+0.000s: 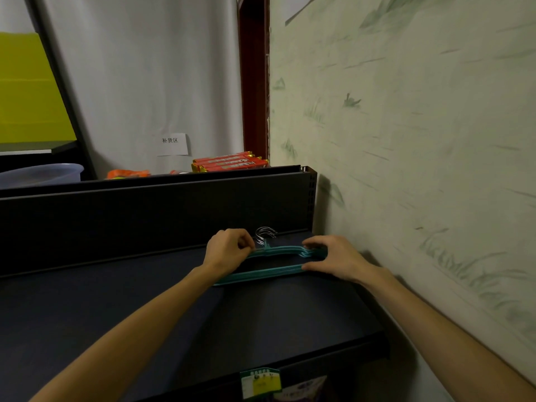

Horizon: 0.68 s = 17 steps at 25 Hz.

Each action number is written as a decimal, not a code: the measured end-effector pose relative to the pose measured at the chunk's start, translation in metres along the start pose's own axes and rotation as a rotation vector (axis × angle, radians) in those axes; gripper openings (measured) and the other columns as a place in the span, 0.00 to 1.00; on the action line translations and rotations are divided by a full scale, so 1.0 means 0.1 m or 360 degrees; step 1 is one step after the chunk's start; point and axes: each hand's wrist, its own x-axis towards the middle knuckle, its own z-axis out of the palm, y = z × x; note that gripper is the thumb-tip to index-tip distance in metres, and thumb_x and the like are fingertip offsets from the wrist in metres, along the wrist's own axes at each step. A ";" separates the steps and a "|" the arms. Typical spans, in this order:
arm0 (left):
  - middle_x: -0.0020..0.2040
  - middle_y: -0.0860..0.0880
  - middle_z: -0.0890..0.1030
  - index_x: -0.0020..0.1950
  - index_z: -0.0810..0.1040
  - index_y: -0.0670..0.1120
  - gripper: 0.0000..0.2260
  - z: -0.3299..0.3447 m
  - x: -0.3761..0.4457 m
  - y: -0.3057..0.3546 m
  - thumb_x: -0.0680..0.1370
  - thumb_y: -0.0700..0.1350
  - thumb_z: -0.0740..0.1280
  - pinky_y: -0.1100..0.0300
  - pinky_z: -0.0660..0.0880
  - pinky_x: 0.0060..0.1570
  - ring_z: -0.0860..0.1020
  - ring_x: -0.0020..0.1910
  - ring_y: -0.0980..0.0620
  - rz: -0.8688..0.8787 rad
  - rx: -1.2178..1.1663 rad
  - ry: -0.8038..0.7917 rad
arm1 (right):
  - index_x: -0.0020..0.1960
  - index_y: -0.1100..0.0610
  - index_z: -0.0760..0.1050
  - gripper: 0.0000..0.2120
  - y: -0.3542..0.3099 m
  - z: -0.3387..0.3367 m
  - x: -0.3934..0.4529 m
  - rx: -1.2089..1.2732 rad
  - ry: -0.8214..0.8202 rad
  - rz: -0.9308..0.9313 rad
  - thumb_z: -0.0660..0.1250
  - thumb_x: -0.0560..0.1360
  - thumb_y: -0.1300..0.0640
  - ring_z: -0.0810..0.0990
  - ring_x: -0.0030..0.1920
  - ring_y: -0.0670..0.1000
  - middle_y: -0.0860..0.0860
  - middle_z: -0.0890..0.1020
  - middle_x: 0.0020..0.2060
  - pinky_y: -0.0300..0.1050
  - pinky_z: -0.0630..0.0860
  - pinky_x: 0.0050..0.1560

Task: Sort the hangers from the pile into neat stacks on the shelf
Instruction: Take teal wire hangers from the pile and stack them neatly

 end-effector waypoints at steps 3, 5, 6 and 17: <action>0.40 0.59 0.83 0.46 0.80 0.57 0.06 0.00 0.02 0.01 0.76 0.47 0.75 0.56 0.83 0.44 0.82 0.40 0.62 -0.0016 -0.0012 0.0002 | 0.67 0.49 0.77 0.31 0.01 -0.03 -0.02 0.0054 0.0019 0.0007 0.79 0.67 0.42 0.79 0.59 0.44 0.45 0.82 0.61 0.45 0.75 0.65; 0.41 0.58 0.84 0.48 0.81 0.56 0.05 0.01 0.01 0.02 0.76 0.48 0.75 0.57 0.83 0.45 0.82 0.41 0.62 -0.0007 -0.0025 -0.0003 | 0.67 0.49 0.77 0.31 0.02 -0.03 -0.02 0.0045 -0.0007 0.0021 0.79 0.67 0.42 0.79 0.59 0.44 0.45 0.82 0.61 0.45 0.75 0.66; 0.42 0.58 0.84 0.49 0.80 0.55 0.06 0.02 0.00 0.03 0.76 0.48 0.75 0.58 0.83 0.46 0.82 0.42 0.62 -0.0006 -0.0034 -0.0001 | 0.67 0.50 0.77 0.31 0.01 -0.03 -0.03 0.0020 -0.0028 0.0030 0.79 0.67 0.43 0.78 0.60 0.44 0.46 0.81 0.61 0.44 0.75 0.66; 0.50 0.51 0.85 0.56 0.85 0.51 0.07 -0.09 0.10 0.10 0.79 0.47 0.71 0.52 0.83 0.47 0.82 0.45 0.52 -0.0100 0.0635 -0.0435 | 0.74 0.56 0.69 0.38 -0.14 -0.09 0.28 -0.0466 -0.0482 0.0119 0.79 0.69 0.49 0.76 0.66 0.53 0.53 0.76 0.69 0.46 0.73 0.67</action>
